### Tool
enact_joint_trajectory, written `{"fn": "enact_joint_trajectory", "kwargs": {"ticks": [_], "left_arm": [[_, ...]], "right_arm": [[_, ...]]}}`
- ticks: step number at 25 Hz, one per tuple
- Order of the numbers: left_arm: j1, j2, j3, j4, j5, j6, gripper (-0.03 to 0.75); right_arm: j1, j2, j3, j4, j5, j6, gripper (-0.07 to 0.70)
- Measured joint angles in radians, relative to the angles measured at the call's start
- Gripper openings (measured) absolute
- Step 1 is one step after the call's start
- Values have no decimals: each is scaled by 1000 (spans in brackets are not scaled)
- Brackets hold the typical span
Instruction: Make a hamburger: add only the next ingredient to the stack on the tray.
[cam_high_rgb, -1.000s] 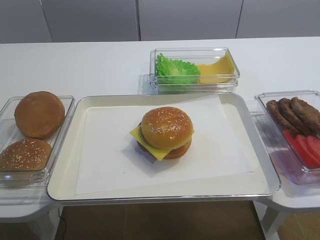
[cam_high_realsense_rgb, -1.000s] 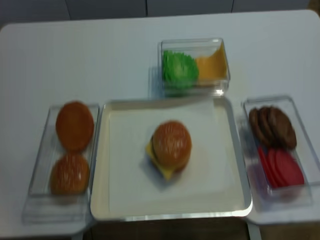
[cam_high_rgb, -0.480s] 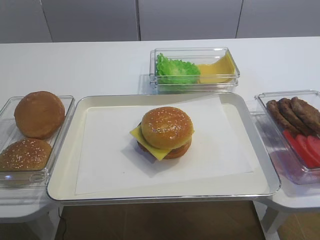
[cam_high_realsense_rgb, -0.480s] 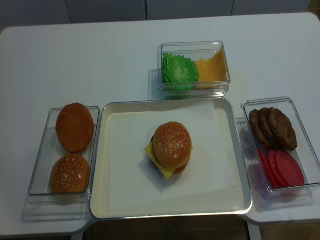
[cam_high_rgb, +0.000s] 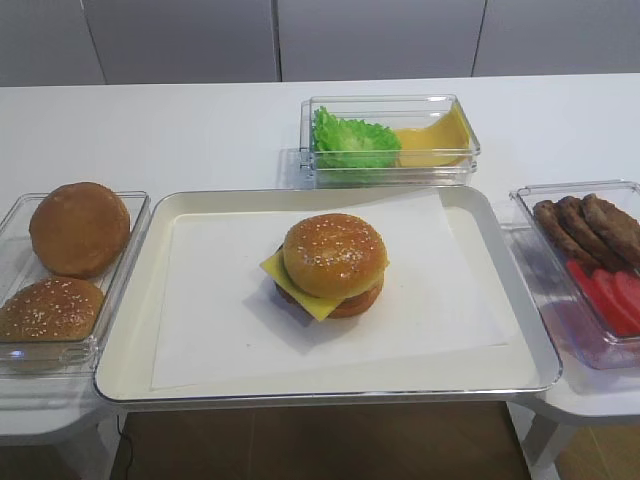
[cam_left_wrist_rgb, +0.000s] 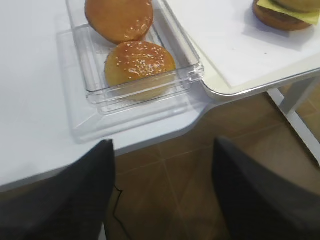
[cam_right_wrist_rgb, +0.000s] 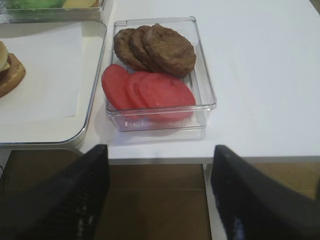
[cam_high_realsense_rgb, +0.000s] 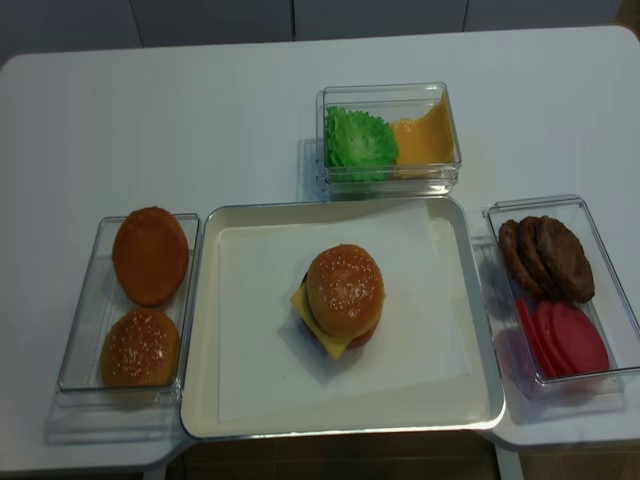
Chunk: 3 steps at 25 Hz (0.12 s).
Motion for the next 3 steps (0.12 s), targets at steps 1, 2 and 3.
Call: {"fn": "enact_joint_trajectory", "kwargs": {"ticks": [1,2,3], "left_arm": [[20,0,0,0,0,0,452],[39,0,0,0,0,0,452],[57,0,0,0,0,0,452]], "right_arm": [[0,0,0,0,0,0,499],[0,0,0,0,0,0,498],[0,0,0,0,0,0,498]]}}
